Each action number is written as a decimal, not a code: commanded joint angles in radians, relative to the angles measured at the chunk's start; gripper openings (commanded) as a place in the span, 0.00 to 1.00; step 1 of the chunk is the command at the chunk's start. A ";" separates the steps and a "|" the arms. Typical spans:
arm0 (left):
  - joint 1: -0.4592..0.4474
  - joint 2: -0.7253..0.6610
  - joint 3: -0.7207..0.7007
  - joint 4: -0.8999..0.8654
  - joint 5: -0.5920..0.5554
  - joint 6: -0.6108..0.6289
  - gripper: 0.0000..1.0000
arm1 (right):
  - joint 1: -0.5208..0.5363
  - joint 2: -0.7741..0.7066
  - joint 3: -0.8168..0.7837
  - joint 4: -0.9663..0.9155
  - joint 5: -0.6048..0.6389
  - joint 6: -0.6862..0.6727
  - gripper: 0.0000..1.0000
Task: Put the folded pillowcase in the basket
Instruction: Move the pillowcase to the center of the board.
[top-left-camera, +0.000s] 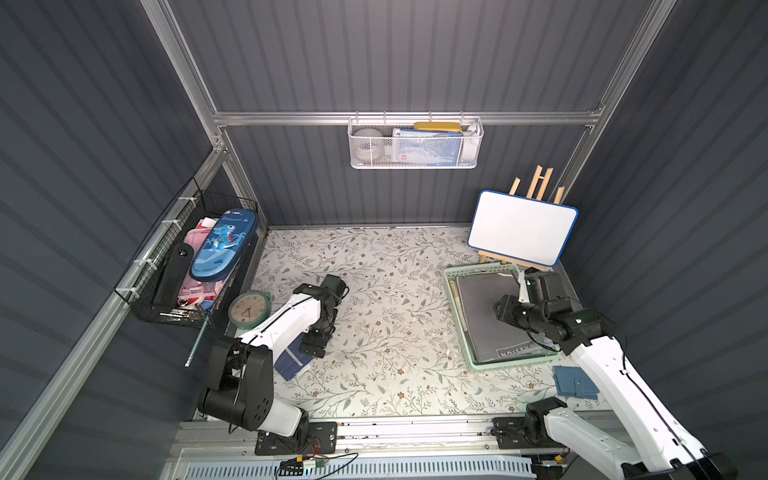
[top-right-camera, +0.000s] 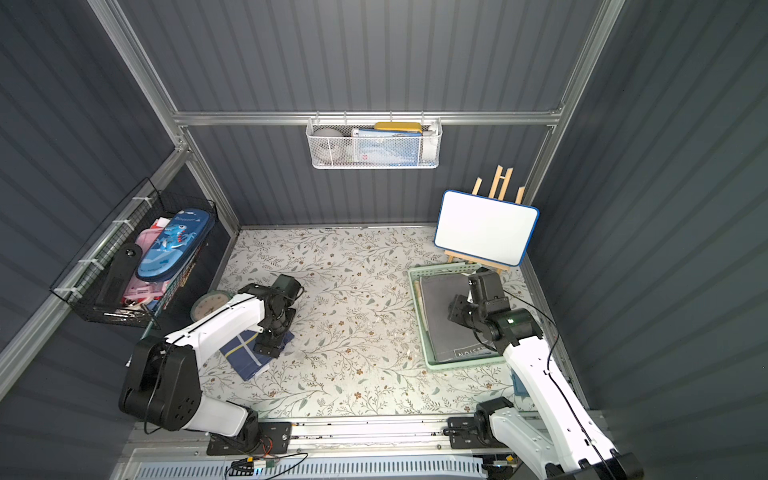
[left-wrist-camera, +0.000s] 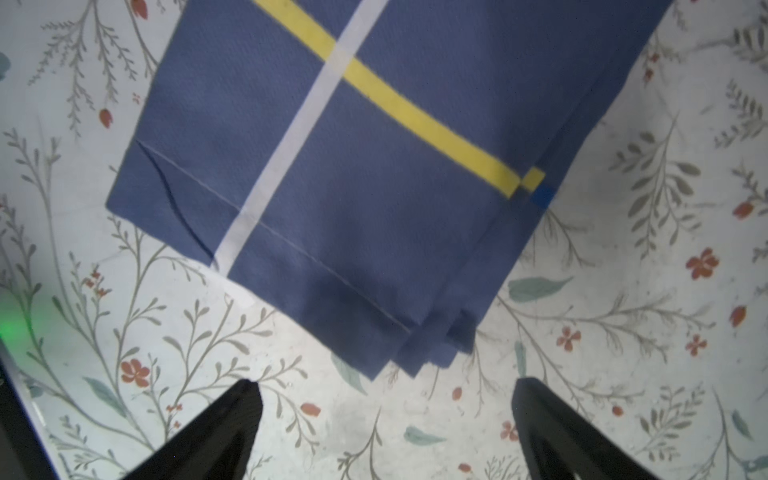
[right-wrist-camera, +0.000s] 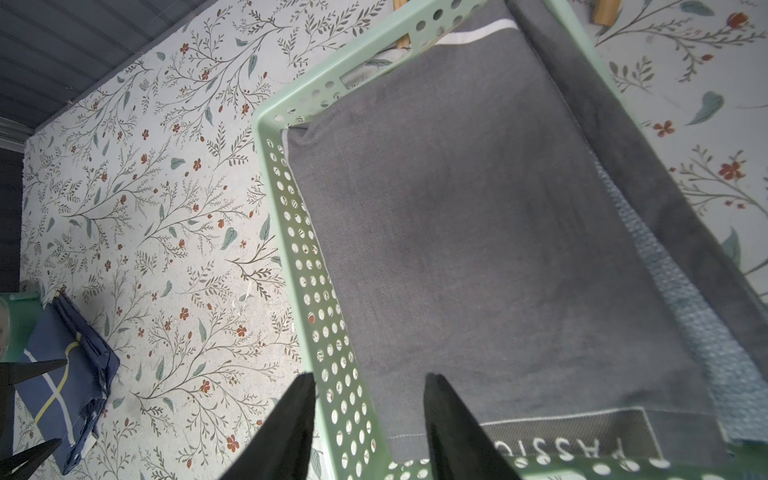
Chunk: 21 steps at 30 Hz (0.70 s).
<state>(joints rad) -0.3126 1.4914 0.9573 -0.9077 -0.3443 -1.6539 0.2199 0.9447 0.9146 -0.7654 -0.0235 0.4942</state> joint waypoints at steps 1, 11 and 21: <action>0.042 0.016 -0.013 0.099 -0.013 0.106 0.99 | 0.004 -0.015 -0.025 0.022 -0.005 -0.013 0.48; 0.076 0.244 0.070 0.182 0.013 0.260 1.00 | 0.004 -0.036 -0.045 0.035 0.002 -0.019 0.48; 0.019 0.362 0.072 0.250 0.159 0.358 0.99 | 0.004 -0.055 -0.039 0.037 0.019 -0.021 0.48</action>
<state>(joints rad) -0.2512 1.7824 1.0637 -0.7071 -0.3191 -1.3552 0.2199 0.8940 0.8726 -0.7410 -0.0212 0.4866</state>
